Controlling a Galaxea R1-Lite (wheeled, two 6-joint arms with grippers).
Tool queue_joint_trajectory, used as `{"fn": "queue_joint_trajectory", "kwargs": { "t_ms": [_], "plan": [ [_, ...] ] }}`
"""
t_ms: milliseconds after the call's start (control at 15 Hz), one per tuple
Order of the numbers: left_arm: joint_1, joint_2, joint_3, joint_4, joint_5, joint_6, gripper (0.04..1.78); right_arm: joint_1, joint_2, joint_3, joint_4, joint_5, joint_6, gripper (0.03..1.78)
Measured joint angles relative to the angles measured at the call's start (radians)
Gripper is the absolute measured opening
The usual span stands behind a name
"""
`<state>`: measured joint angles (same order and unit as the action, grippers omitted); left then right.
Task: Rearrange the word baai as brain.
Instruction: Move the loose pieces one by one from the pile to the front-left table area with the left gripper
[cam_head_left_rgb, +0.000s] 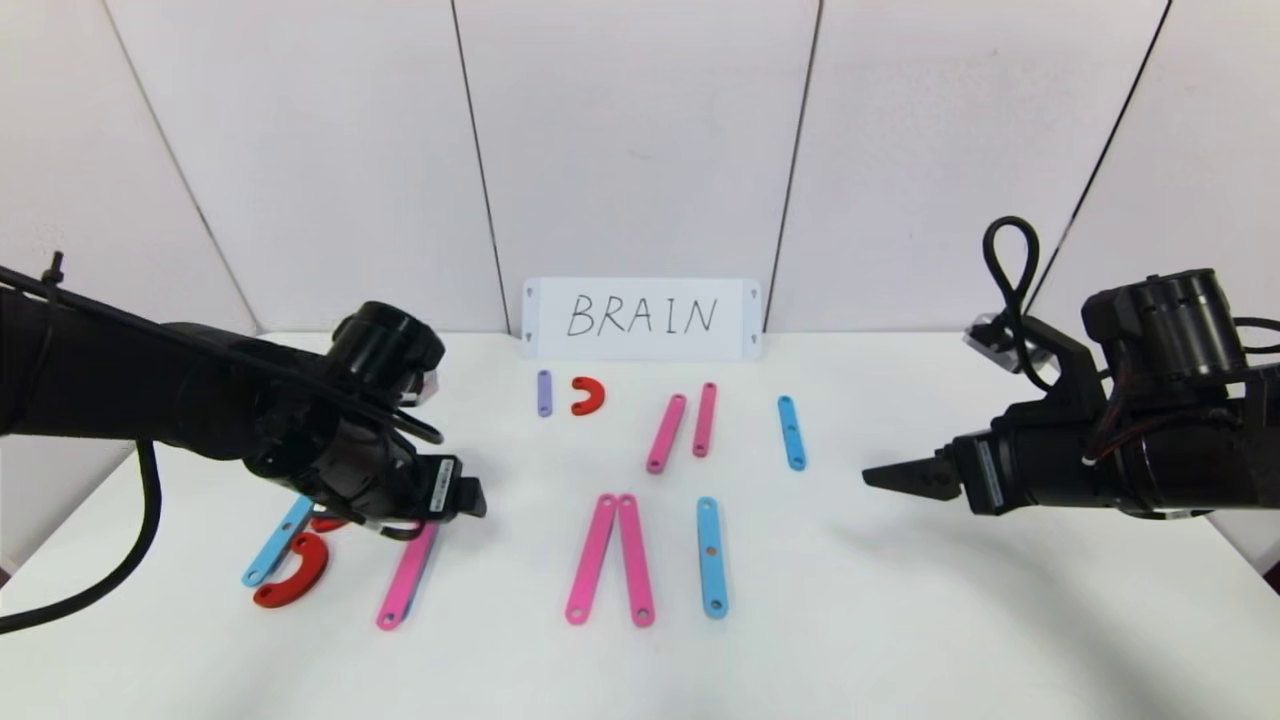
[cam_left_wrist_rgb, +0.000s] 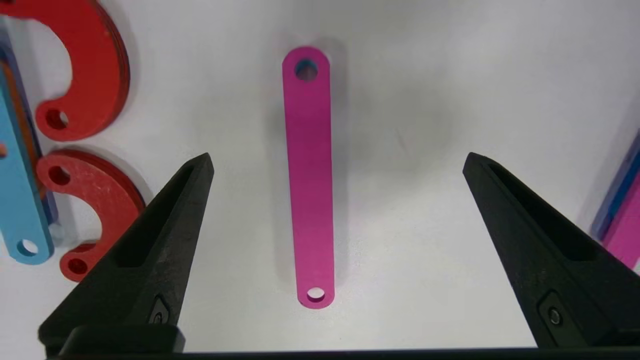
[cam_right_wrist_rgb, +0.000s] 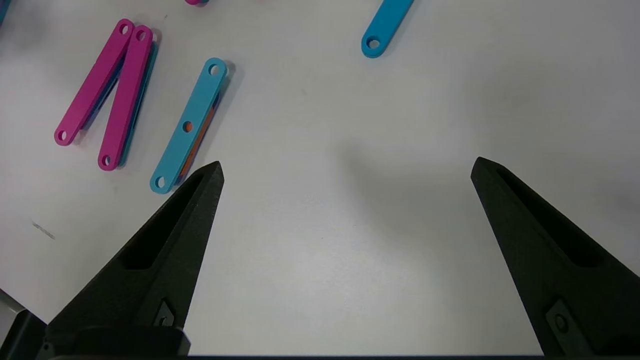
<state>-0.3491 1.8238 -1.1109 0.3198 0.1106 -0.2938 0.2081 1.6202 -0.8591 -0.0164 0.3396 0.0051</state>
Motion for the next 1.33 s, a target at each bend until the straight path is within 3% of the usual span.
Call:
{"fn": "queue_joint_trajectory", "kwargs": {
  "t_ms": [667, 933, 1333],
  "plan": [
    [-0.041, 0.071, -0.371, 0.036, 0.007, 0.011, 1.75, -0.022, -0.01, -0.011, -0.001, 0.011, 0.013, 1.74],
    [-0.064, 0.164, -0.508, 0.032, 0.01, 0.007, 1.75, -0.063, -0.021, -0.021, -0.002, 0.071, 0.011, 1.74],
    [-0.104, 0.326, -0.694, 0.019, 0.03, 0.003, 1.75, -0.081, -0.027, -0.024, -0.002, 0.076, 0.005, 1.74]
  ]
}}
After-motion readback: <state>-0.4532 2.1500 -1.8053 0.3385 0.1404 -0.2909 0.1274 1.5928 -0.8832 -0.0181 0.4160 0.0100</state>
